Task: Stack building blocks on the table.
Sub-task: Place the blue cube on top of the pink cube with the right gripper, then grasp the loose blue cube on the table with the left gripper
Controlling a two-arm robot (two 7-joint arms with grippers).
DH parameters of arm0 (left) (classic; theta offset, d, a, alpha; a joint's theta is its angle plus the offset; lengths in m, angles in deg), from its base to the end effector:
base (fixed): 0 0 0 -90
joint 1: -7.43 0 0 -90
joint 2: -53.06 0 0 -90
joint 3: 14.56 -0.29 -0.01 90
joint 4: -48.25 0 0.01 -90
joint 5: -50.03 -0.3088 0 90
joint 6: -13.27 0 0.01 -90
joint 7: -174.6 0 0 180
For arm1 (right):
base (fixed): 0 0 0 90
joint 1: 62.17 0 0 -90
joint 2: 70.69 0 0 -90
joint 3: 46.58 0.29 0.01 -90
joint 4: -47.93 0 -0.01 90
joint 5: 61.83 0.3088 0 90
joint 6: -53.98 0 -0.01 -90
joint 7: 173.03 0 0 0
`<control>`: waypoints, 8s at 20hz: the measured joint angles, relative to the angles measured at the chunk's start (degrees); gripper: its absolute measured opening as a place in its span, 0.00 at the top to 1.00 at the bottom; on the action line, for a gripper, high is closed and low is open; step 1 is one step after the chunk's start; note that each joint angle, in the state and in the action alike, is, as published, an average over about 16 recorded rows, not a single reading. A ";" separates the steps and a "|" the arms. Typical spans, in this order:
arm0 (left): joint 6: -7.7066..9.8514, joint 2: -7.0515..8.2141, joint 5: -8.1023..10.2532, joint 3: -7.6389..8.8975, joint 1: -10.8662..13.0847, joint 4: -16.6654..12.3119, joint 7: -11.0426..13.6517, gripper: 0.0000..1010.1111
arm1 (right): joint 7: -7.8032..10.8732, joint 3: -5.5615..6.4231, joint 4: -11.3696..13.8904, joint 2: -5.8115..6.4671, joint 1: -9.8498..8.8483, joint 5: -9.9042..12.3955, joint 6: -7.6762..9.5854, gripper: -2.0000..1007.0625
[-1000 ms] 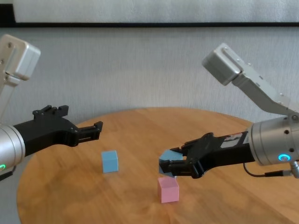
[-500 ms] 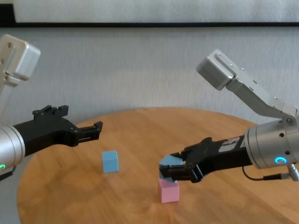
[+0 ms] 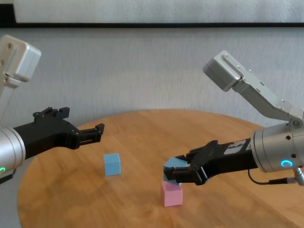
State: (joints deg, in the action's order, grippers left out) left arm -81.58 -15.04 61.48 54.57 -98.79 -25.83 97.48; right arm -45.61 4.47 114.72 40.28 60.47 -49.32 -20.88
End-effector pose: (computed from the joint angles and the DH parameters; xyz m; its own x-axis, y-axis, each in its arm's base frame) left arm 0.3935 0.0404 -0.3021 0.4488 0.8624 0.2343 -0.8932 0.4408 0.0888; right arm 0.4460 0.0224 -0.2676 0.8672 -0.4875 0.1012 0.4682 0.7292 -0.4991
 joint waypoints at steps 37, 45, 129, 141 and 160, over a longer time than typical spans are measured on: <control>0.00 0.00 0.00 0.00 0.00 0.00 0.00 0.01 | -1.51 -0.06 -1.12 -1.66 -0.19 -0.47 1.84 0.64; 0.00 0.00 0.00 0.00 0.00 0.00 0.00 0.01 | -1.82 -0.25 -1.99 -2.11 0.22 -1.08 1.76 0.64; 0.87 -0.56 -0.02 -0.03 0.10 0.02 -0.25 0.01 | -29.76 20.32 1.89 -10.18 -11.61 -4.47 -23.99 0.01; 7.12 -6.17 -1.37 0.02 0.15 1.98 -5.40 0.01 | -30.06 20.19 2.02 -10.12 -11.62 -4.50 -23.85 0.01; 15.32 -15.38 -2.79 3.10 -1.62 5.12 -13.09 0.01 | -30.19 20.10 2.13 -10.07 -11.67 -4.56 -23.75 0.01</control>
State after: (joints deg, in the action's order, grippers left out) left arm -66.25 -30.43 58.68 57.67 -100.41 -20.70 84.38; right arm -75.81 24.57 116.85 30.21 48.80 -53.88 -44.64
